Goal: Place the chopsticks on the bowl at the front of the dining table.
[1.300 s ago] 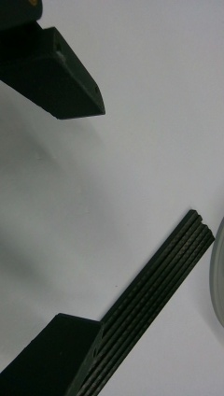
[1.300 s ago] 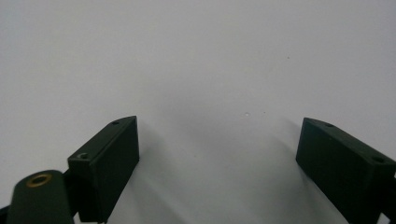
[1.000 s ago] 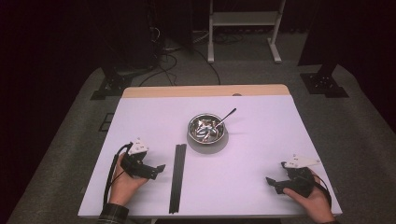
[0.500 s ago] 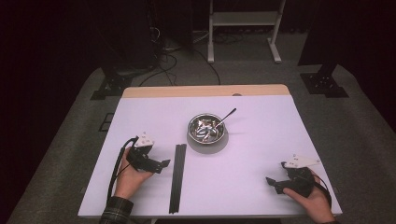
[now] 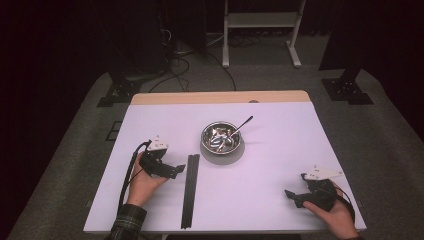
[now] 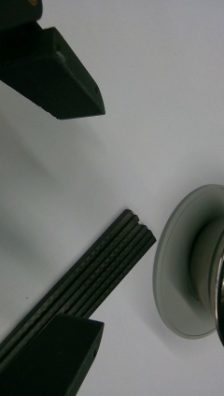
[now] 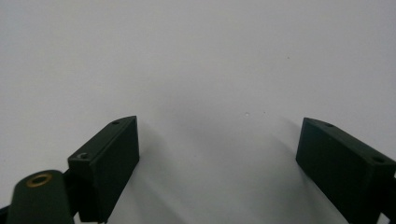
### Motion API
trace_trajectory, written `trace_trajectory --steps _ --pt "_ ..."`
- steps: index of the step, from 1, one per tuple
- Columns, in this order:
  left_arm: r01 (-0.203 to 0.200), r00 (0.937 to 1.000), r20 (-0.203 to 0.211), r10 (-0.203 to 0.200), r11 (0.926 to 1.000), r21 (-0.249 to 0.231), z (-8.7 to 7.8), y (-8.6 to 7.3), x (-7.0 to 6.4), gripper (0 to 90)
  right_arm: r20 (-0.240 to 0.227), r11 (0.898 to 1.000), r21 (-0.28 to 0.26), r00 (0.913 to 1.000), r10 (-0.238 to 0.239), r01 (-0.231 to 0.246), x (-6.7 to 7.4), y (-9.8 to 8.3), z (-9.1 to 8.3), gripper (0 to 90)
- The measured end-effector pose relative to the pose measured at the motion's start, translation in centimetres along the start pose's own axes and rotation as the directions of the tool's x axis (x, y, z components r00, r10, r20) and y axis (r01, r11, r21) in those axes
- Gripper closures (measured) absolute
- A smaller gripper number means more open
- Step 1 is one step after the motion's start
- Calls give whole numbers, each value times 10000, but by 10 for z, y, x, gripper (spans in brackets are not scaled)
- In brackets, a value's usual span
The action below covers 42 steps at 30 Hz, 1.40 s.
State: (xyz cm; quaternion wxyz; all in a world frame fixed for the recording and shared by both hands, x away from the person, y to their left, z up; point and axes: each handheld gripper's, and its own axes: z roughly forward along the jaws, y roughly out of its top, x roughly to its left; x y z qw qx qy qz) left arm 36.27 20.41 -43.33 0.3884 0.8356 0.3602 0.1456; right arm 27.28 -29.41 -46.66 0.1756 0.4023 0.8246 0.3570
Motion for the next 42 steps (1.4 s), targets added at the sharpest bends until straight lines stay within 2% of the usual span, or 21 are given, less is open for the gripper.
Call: trace_trajectory --steps 3,7,17,23,30,42 --pt "-121 9999 -75 122 9998 138 3 4 0 0 4 10000 3 10000 5 -5 0 0 0 114" --pt "-154 9998 -120 155 9999 66 7 9 1 0 4 10000 2 10000 5 -5 0 0 0 114" --pt "177 9998 -67 -176 9998 69 19 10 11 0 5 10000 -1 10000 4 -4 0 0 0 115" --pt "124 9998 -165 -121 9998 182 27 16 13 0 4 10000 8 10000 10 -10 0 0 0 114" --pt "457 9988 -183 -454 9988 161 40 15 20 0 0 10000 6 10000 13 -13 0 0 0 114" --pt "380 9989 -289 -366 9979 515 54 16 22 0 -6 10000 1 10000 12 -12 0 0 0 115"
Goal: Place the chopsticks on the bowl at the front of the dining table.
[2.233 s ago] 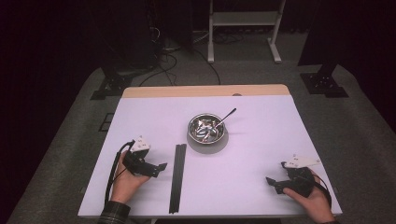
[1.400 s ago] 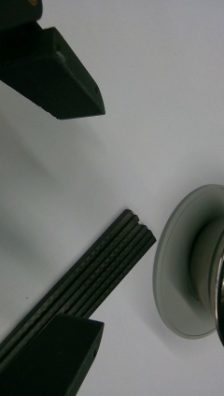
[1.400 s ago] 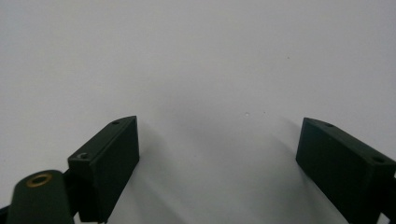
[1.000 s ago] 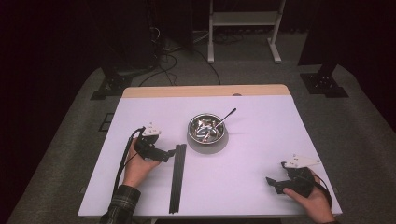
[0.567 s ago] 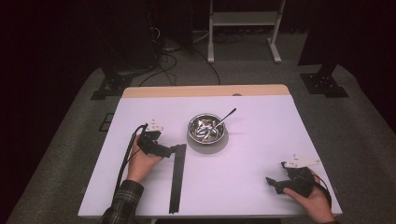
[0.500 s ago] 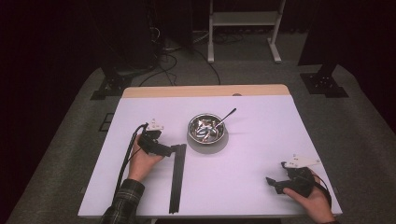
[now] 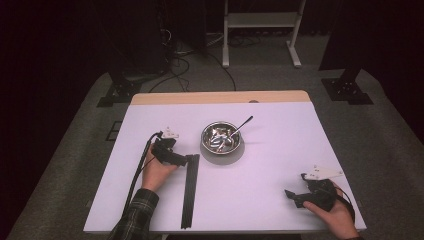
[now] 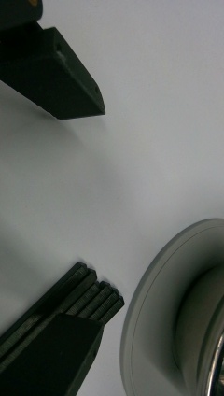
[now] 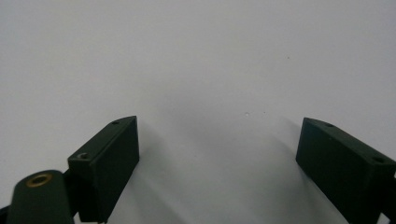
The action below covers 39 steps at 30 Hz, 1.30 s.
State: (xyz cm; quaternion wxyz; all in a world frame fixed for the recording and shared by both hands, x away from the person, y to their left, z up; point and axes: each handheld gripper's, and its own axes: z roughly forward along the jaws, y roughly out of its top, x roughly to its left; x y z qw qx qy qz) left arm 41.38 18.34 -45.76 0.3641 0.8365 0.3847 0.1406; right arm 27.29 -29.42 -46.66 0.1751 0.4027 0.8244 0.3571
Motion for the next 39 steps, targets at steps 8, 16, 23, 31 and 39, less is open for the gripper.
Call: trace_trajectory --steps 8,16,23,31,39 --pt "13 10000 -91 -12 10000 70 -1 -1 2 0 2 10000 -3 10000 -6 6 0 0 0 115" --pt "124 9999 -57 -124 9999 75 -1 -2 4 0 4 10000 -6 10000 -6 6 0 0 0 115" --pt "45 10000 -73 -45 10000 81 0 -2 2 0 3 10000 -8 10000 -12 12 0 0 0 115" --pt "-146 9993 -331 155 9996 250 -1 -4 3 0 5 10000 -15 10000 -16 16 0 0 0 115" --pt "-271 9982 -523 280 9995 179 -1 -7 -1 0 7 10000 -8 10000 -19 19 0 0 0 115"
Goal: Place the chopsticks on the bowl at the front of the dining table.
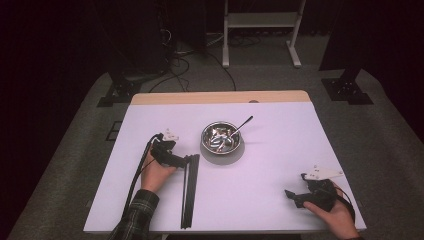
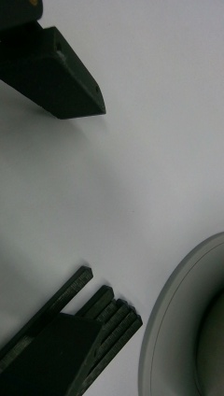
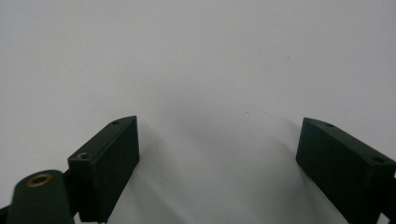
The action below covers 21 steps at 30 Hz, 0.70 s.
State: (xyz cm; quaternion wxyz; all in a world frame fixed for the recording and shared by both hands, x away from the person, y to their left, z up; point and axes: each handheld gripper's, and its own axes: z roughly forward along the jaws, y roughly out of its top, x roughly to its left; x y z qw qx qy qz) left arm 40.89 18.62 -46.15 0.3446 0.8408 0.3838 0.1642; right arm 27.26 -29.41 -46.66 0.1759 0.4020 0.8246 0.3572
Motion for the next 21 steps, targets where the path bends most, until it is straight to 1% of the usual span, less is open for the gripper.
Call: trace_trajectory --steps 9,21 --pt "-54 10000 -29 54 10000 -77 -4 -5 -3 0 11 10000 -7 10000 0 0 0 0 0 116" --pt "-92 10000 21 92 9998 -180 -9 -12 -13 0 16 10000 -20 10000 -13 13 0 0 0 116"
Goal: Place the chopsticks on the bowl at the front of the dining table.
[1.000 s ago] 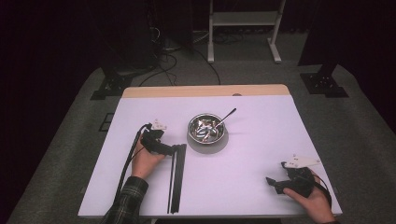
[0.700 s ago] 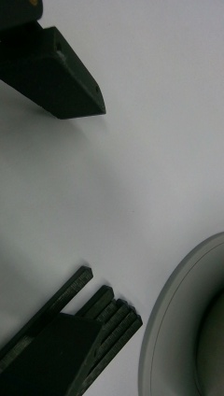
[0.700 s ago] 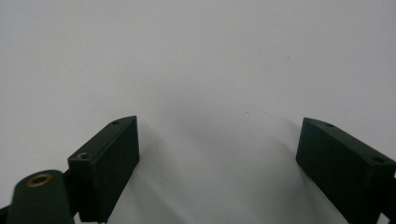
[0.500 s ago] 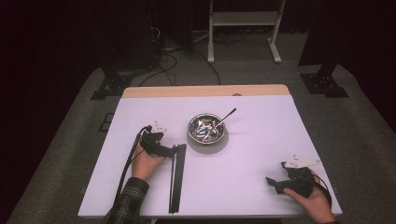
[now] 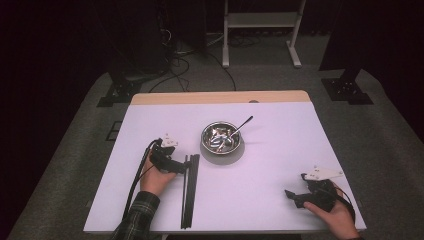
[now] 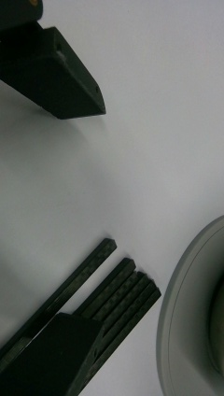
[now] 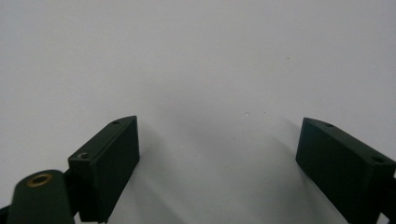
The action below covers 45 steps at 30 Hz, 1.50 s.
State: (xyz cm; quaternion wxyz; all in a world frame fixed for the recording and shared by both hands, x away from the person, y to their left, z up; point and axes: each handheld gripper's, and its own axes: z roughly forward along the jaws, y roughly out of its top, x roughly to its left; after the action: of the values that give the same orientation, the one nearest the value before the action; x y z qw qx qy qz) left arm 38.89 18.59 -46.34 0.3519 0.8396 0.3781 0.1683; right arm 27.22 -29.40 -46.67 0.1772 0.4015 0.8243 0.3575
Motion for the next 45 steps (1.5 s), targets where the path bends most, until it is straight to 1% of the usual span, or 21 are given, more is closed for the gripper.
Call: trace_trajectory --steps 3,5,24,29,41,45 --pt "-65 10000 12 65 10000 22 -2 -2 -3 0 3 10000 -11 10000 -12 12 0 0 0 116" --pt "-23 10000 30 23 10000 -7 -4 -4 -5 0 -1 10000 -5 10000 -9 9 0 0 0 116" --pt "-91 9998 155 91 10000 1 -22 -21 -26 0 0 10000 -5 10000 -11 11 0 0 0 116" --pt "-125 9998 145 125 9999 9 -26 -25 -30 0 2 10000 -4 10000 -11 11 0 0 0 116" --pt "10 10000 59 -10 10000 2 -37 -36 -43 0 8 10000 -8 10000 -8 8 0 0 0 116" --pt "-41 10000 78 41 10000 48 -41 -39 -46 0 9 10000 -10 10000 -7 7 0 0 0 117"
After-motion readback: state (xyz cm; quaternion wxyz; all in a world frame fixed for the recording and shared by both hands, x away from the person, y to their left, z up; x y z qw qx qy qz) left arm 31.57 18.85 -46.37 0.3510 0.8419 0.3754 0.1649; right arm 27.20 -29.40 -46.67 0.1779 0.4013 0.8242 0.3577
